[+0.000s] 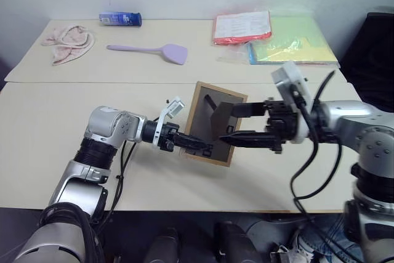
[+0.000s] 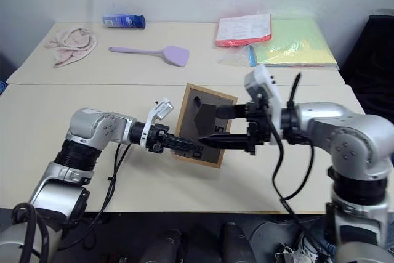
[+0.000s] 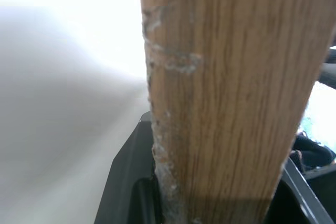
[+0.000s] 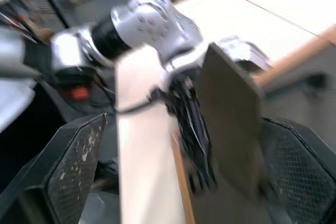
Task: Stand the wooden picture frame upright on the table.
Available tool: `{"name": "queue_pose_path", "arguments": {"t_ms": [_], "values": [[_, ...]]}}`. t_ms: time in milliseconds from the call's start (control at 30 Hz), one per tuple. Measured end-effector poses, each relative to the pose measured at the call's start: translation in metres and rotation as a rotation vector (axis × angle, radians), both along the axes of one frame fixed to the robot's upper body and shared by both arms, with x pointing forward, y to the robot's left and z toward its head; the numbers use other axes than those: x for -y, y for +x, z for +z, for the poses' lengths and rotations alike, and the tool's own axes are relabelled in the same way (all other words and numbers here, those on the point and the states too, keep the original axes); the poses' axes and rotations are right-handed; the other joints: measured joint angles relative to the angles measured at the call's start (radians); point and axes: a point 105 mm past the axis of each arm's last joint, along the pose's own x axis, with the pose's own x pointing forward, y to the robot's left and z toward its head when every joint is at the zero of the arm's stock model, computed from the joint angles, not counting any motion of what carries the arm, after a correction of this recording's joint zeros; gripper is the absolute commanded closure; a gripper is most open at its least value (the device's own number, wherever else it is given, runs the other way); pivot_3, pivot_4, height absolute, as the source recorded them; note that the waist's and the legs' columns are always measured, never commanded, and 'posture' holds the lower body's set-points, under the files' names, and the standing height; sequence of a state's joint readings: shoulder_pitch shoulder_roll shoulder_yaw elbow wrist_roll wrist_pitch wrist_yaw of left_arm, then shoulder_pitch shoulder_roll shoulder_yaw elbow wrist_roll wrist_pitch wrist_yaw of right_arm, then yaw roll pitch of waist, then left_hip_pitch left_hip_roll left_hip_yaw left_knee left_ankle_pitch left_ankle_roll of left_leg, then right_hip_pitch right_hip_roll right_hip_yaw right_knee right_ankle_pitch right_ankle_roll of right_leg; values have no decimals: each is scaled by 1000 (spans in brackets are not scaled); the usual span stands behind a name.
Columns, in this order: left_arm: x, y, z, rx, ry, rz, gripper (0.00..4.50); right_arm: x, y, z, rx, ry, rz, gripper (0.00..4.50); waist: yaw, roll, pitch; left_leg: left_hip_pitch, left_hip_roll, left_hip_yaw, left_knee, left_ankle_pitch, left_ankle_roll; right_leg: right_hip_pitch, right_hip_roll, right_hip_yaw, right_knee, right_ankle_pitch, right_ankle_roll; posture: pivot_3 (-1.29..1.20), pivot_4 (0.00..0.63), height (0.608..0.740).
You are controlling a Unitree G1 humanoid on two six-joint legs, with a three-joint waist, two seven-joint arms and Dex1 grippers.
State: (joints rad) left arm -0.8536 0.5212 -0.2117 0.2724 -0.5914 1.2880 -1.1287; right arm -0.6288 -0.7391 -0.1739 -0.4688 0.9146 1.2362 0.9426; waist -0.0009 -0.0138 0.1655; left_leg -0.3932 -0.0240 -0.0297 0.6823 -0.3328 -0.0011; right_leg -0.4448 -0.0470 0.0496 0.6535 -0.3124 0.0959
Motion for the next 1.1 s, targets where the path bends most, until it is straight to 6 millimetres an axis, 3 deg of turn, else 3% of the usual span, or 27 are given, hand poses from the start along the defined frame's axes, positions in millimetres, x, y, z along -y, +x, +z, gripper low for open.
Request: {"name": "queue_pose_path", "arguments": {"t_ms": [100, 200, 300, 367, 467, 600, 633, 733, 833, 900, 1100], "values": [[-5, 3, 1, -3, 5, 21, 3246, 24, 13, -23, 120, -170, -138, 0, -1, -1, 0, 0, 0, 1, 0, 0, 0, 0, 0, 1, 0, 0, 0, 0, 150, 740], [-11, 3, 4, 1, 8, 25, 3246, 55, 44, -41, 493, -419, -293, 0, -3, -3, 1, 2, -1, 5, 1, 0, 0, 0, 1, 4, 1, 0, 0, 0, 150, 740], [-13, 4, 9, 13, 5, 19, 3246, 61, 62, -44, 900, -581, -275, 0, -5, -3, 2, 4, -1, 10, 0, 0, 0, -2, 3, 8, 4, 0, 0, 0, 150, 740], [-13, 3, 12, 16, -3, 10, 3246, 54, 64, -47, 951, -524, -262, 0, -6, -3, 2, 4, 1, 10, 0, 0, 0, -2, 4, 8, 4, 0, 0, 0, 150, 740], [-13, 2, 12, 14, -8, 2, 3246, 45, 70, -53, 862, -392, -287, 0, -6, -3, 3, 4, 1, 10, 1, 0, 0, -2, 3, 9, 6, 0, 0, 0, 150, 740], [-15, 1, 12, 15, -2, -3, 3246, 44, 67, -28, 904, -361, -193, 0, -4, -2, 3, 4, 1, 9, 0, 0, 0, -2, 3, 8, 5, 0, 0, 0, 150, 740], [-15, 2, 13, 21, -2, -3, 3246, 44, 62, -23, 856, -339, -158, 0, -2, -2, 3, 4, 1, 9, 0, 0, 0, -1, 3, 8, 5, 0, 0, 0, 150, 740], [-16, 3, 10, 33, 15, -3, 3246, 41, 38, -7, 460, -167, -63, 0, 2, -3, 4, 4, 2, 6, 2, 0, 0, 0, 2, 6, 5, 0, 0, 0, 150, 740], [-12, 2, 9, 38, 14, -20, 3246, 25, 39, 13, 297, -12, -75, 0, -4, -3, 5, 4, 2, 6, 2, 0, 0, 0, 2, 7, 4, 0, 0, 0, 150, 740], [-8, 2, 10, 41, 7, -30, 3246, 18, 44, 12, 240, 19, -103, 0, -4, -3, 5, 4, 2, 6, 1, 0, 0, 0, 2, 7, 4, 0, 0, 0, 150, 740], [-5, 2, 11, 45, 0, -37, 3246, -10, 46, -19, 81, 20, -84, 0, -2, -3, 5, 2, 1, 7, 1, 0, 1, -2, 1, 7, 6, 0, 0, 0, 150, 740]]}}
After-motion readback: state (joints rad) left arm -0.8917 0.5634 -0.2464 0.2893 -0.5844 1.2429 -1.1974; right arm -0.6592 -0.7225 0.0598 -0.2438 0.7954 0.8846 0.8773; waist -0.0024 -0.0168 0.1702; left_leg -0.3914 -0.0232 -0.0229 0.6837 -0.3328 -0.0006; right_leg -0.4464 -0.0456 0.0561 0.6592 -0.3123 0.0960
